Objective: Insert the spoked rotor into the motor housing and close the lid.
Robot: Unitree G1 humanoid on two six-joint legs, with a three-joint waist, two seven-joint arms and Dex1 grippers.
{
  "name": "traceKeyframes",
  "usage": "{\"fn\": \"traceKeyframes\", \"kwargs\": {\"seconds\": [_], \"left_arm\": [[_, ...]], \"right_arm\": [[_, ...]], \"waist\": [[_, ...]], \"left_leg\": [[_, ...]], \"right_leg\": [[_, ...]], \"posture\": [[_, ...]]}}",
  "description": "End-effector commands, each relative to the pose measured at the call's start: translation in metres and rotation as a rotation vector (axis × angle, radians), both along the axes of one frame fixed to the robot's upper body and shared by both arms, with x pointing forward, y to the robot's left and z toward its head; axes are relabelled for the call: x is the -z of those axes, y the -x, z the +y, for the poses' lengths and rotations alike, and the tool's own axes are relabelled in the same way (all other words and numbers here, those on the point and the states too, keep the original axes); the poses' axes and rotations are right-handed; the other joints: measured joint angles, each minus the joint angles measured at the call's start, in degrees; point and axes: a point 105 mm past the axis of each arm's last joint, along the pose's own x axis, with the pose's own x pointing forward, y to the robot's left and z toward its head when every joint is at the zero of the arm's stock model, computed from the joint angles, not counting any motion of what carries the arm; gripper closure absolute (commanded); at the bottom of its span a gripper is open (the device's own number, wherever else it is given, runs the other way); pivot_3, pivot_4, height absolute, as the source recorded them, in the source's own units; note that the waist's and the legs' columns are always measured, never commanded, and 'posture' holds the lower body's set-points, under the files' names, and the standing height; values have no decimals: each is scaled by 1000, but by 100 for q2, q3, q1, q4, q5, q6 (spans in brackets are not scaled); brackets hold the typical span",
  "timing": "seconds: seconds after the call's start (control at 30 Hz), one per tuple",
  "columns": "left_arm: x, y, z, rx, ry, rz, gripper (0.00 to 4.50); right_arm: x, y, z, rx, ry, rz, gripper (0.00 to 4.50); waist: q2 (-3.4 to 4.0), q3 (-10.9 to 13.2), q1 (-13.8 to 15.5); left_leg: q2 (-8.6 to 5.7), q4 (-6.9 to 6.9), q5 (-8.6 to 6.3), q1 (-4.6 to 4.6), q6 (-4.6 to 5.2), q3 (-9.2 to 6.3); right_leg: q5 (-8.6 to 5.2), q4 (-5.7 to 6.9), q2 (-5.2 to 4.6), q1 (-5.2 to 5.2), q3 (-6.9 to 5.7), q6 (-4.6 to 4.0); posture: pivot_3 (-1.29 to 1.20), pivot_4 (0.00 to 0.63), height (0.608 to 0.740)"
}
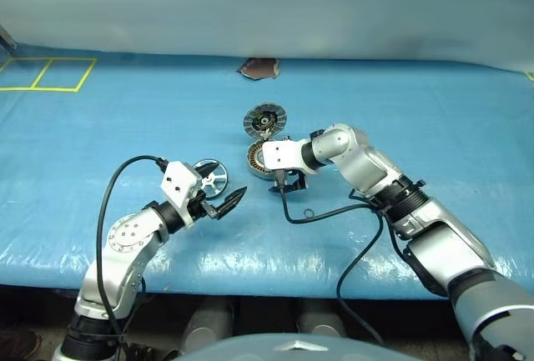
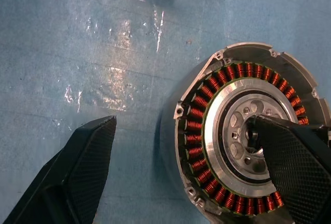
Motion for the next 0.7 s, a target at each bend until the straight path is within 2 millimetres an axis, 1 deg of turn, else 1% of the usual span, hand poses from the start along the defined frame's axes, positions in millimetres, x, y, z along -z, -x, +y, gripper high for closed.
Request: {"fn": "traceKeyframes", "kwargs": {"seconds": [0.03,0.07,0.13,0.27,0.37,0.4,0.43,0.7], "left_arm": [[-11,4,-4,16,5,-47,0],[-11,4,-4,17,4,-46,0],[-10,5,-3,18,1,-44,0],[-10,7,0,12,-15,-44,0],[-9,9,4,5,-26,-40,0],[-9,9,5,5,-28,-38,0],[-8,10,5,7,-34,-33,0],[-6,11,8,10,-56,-24,0]], "right_arm": [[-2,-4,1,-20,30,-6,385],[-1,-5,1,-17,35,0,601],[1,-9,-1,-8,49,-7,1235],[0,-11,0,-4,41,-9,1235],[-5,-9,4,-12,21,-8,1775],[-6,-8,5,-15,20,-8,2108],[-7,-7,6,-16,11,-16,2320],[-6,13,12,-32,-24,-40,2358]], "waist": [[1,0,-5],[1,0,-5],[-1,-1,-4],[-1,-3,-4],[-1,-3,-5],[-2,-4,-6],[-2,-4,-7],[-1,-4,-9]], "left_leg": [[0,0,0,1,0,1],[0,0,1,1,-2,0],[1,0,2,2,-4,-1],[0,0,3,6,-5,-1],[1,0,4,6,-7,-1],[1,0,4,6,-7,-1],[1,0,5,8,-8,-1],[2,-3,5,8,-9,0]], "right_leg": [[0,1,0,0,1,0],[0,2,1,0,1,-1],[2,2,4,0,0,-4],[3,3,4,3,1,-5],[5,4,6,3,1,-7],[5,4,6,3,1,-7],[5,4,6,3,1,-8],[9,5,9,0,2,-12]], "posture": [[0,150,740],[0,150,740],[0,150,740],[0,150,740],[0,150,740],[0,150,740],[0,150,740],[0,150,740]]}}
